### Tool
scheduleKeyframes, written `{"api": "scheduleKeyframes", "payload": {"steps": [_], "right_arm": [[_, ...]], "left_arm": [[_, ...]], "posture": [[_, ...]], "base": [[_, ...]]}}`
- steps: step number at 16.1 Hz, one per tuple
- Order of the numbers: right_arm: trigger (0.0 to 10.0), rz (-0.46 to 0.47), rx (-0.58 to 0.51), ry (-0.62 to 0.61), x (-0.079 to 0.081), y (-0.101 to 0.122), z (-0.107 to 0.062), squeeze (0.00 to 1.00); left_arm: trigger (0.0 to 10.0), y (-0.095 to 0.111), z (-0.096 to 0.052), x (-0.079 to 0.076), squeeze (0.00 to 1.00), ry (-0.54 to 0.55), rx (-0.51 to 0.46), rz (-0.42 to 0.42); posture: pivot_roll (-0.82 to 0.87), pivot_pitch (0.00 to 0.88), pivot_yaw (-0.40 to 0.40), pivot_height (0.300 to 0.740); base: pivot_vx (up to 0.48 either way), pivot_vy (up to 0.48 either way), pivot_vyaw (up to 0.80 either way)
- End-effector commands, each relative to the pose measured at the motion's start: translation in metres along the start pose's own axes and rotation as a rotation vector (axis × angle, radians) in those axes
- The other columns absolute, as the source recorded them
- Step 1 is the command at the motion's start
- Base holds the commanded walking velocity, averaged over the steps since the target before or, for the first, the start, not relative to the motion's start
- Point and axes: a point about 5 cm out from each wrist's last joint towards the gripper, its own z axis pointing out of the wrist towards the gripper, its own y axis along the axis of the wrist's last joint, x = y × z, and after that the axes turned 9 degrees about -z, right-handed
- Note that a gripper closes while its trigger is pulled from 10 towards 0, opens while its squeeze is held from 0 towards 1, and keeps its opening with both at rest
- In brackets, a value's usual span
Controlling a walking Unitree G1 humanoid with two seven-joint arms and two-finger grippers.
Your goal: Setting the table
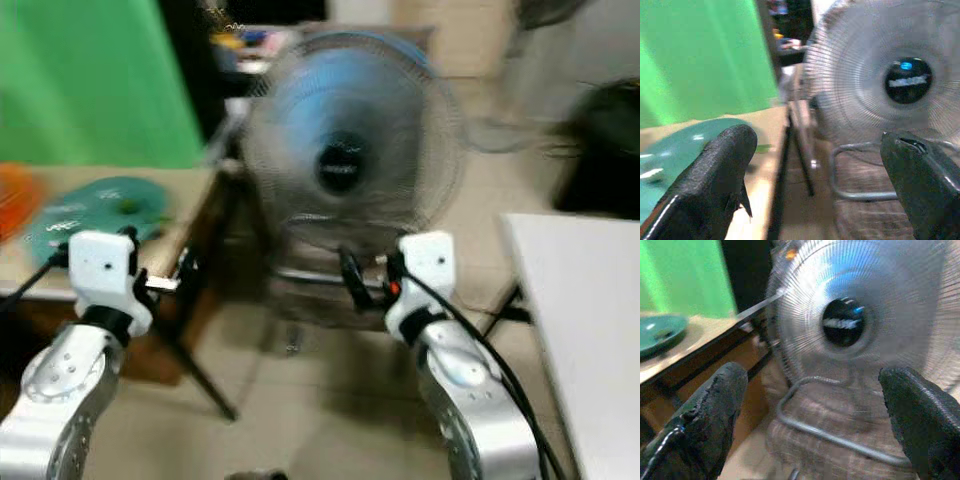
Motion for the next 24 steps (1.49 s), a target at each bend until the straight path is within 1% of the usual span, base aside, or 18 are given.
{"api": "scheduleKeyframes", "payload": {"steps": [1,3,5,6,7,8,10,12,14,16,19,21,22,23,24], "right_arm": [[10.0,0.002,0.005,0.042,0.006,0.000,0.001,1.00],[10.0,-0.003,-0.007,0.064,0.008,0.002,0.003,1.00],[10.0,-0.006,-0.010,0.083,0.009,0.004,0.004,1.00],[10.0,-0.009,-0.016,0.110,0.013,0.006,0.005,1.00],[10.0,-0.005,-0.012,0.154,0.017,0.005,0.005,1.00],[10.0,-0.009,-0.013,0.168,0.020,0.004,0.007,1.00],[10.0,-0.005,-0.014,0.172,0.023,0.004,0.014,1.00],[10.0,-0.001,-0.020,0.170,0.023,0.007,0.018,1.00],[10.0,-0.008,-0.027,0.180,0.024,0.008,0.020,1.00],[10.0,-0.008,-0.028,0.184,0.026,0.007,0.022,1.00],[10.0,-0.009,-0.016,0.160,0.024,0.007,0.026,1.00],[10.0,-0.020,-0.036,0.136,0.022,0.010,0.028,1.00],[10.0,-0.034,-0.042,0.126,0.021,0.012,0.031,0.97],[10.0,-0.039,-0.045,0.121,0.021,0.013,0.032,0.78],[10.0,-0.043,-0.048,0.117,0.021,0.015,0.034,0.40]], "left_arm": [[10.0,0.001,-0.001,0.003,0.00,0.006,0.001,0.018],[10.0,-0.001,0.000,0.006,0.00,0.004,-0.001,0.007],[10.0,0.002,-0.001,0.004,0.00,-0.012,-0.008,0.020],[10.0,0.003,-0.003,0.008,0.00,0.027,-0.006,0.028],[10.0,0.003,-0.005,0.010,0.00,0.035,-0.009,0.022],[10.0,0.005,-0.005,0.010,0.00,0.024,-0.016,0.021],[10.0,0.003,-0.004,0.012,0.00,0.024,-0.016,0.027],[10.0,0.008,-0.007,0.012,0.00,0.025,-0.026,0.027],[10.0,0.006,-0.012,0.014,0.00,0.032,-0.018,0.030],[10.0,0.006,-0.015,0.013,0.00,0.021,-0.014,0.029],[10.0,0.006,-0.018,0.014,0.00,0.020,-0.010,0.027],[10.0,0.006,-0.020,0.015,0.00,0.016,-0.001,0.034],[10.0,0.005,-0.020,0.016,0.00,0.010,0.004,0.037],[10.0,0.005,-0.021,0.016,0.00,0.004,0.007,0.037],[10.0,0.005,-0.021,0.016,0.00,-0.009,0.016,0.038]], "posture": [[0.03,0.000,0.068,0.740],[0.02,0.000,0.083,0.740],[0.03,0.000,0.063,0.740],[0.03,0.000,0.065,0.740],[0.04,0.000,0.058,0.740],[0.05,0.000,0.054,0.740],[0.06,0.000,0.048,0.740],[0.07,0.000,0.033,0.740],[0.08,0.000,0.032,0.740],[0.08,0.000,0.022,0.740],[0.09,0.000,0.013,0.740],[0.09,0.000,0.017,0.740],[0.10,0.000,0.017,0.740],[0.10,0.000,0.017,0.740],[0.10,0.000,0.018,0.740]], "base": [[0.000,0.000,0.80],[0.000,0.000,0.80],[0.000,0.000,0.80],[0.000,0.000,0.80],[0.247,0.000,0.80],[0.315,0.000,0.80],[0.330,0.000,0.80],[0.330,0.000,0.80],[0.343,0.000,0.21],[0.371,0.000,0.00],[0.394,0.000,0.00],[0.409,0.000,0.00],[0.405,0.000,0.00],[0.409,0.000,0.00],[0.405,0.000,0.00]]}}
